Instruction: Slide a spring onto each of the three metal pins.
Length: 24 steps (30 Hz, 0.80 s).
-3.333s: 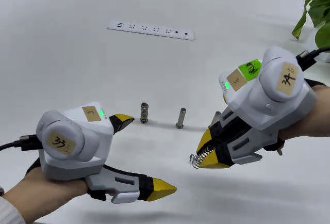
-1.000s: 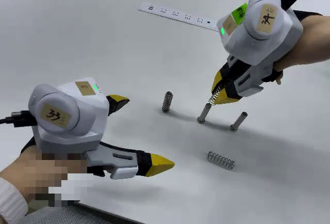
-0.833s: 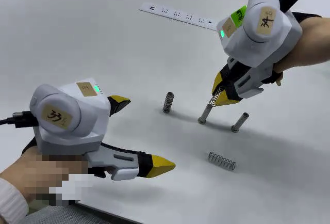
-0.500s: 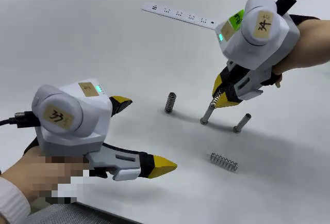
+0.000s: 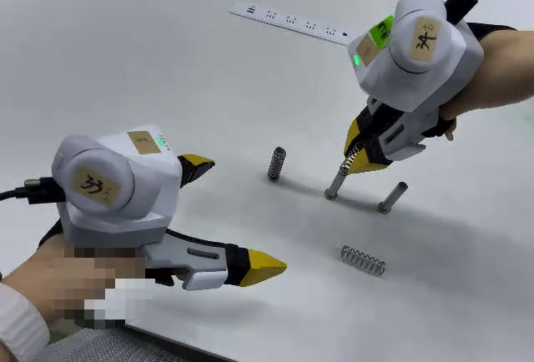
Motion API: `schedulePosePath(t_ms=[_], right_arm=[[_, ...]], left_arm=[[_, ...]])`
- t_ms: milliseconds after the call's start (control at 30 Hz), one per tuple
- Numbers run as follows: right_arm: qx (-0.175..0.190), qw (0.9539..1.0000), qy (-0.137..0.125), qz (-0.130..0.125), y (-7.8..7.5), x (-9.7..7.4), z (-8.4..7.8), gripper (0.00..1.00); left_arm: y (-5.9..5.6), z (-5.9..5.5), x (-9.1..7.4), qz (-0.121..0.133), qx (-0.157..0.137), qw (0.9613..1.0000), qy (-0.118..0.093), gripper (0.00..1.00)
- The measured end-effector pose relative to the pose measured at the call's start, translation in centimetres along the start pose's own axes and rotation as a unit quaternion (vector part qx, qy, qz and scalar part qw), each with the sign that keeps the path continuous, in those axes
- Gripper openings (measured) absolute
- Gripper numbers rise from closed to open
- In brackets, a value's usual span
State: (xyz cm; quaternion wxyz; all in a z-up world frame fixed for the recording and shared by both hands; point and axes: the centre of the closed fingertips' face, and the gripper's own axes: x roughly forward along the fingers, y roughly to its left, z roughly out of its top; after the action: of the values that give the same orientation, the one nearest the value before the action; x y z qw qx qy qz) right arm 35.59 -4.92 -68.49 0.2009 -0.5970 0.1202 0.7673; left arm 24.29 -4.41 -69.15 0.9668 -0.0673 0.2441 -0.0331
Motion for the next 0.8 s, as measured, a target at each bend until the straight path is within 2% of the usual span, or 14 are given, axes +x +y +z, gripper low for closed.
schedulePosePath(t_ms=[300, 800], right_arm=[[0.000, 1.0000, -0.004, 0.001, 0.10, -0.12, 0.20, 0.12], [-0.006, 0.9999, 0.008, 0.005, 0.22, 0.59, 0.07, 0.12]], left_arm=[[-0.14, -0.10, 0.06, -0.003, -0.001, 1.0000, 0.002, 0.97], [-0.10, -0.25, 0.01, -0.005, -0.003, 1.0000, 0.002, 0.96]])
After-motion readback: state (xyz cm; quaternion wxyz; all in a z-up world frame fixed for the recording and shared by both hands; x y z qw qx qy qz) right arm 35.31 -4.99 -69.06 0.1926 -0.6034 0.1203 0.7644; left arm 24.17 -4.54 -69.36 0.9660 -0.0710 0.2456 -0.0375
